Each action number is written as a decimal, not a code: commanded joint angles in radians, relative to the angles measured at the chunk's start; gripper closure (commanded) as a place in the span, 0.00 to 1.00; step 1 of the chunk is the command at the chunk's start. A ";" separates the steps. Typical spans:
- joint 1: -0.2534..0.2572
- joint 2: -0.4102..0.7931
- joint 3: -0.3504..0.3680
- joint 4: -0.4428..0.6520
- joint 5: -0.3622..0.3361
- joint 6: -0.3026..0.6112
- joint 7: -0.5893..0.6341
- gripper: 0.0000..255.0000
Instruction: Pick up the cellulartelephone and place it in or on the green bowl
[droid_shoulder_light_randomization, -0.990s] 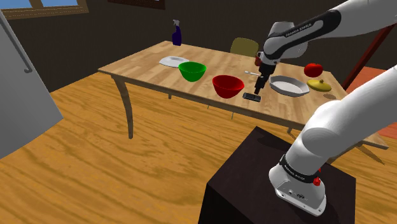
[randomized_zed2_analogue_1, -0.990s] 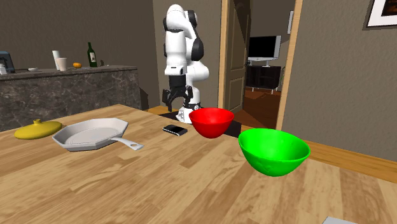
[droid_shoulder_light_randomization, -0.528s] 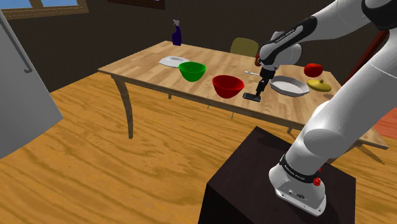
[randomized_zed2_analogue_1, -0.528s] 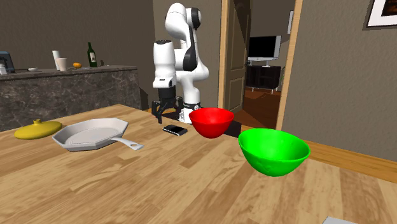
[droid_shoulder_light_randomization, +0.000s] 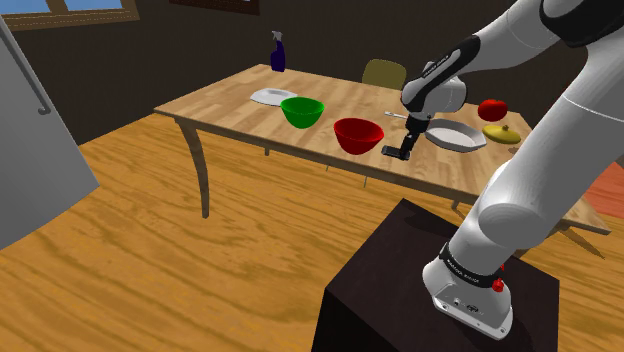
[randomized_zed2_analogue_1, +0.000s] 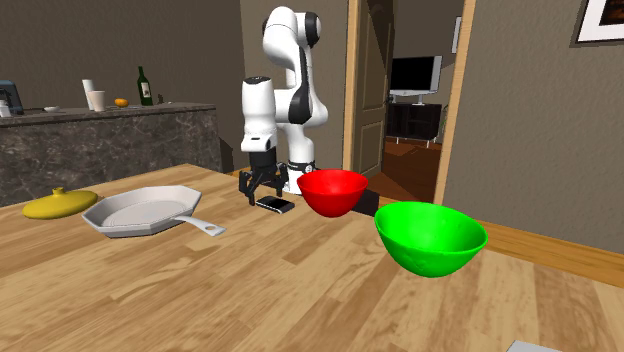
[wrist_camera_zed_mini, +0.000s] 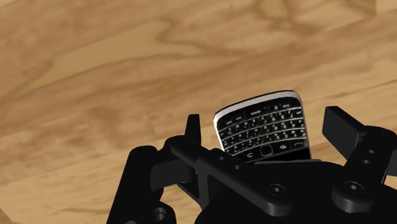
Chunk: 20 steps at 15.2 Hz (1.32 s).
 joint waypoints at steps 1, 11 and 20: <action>0.000 0.002 0.000 -0.001 0.002 0.003 -0.002 0.00; 0.000 0.002 0.000 -0.001 0.002 0.003 -0.002 1.00; -0.015 -0.074 0.015 0.019 -0.069 -0.076 0.052 1.00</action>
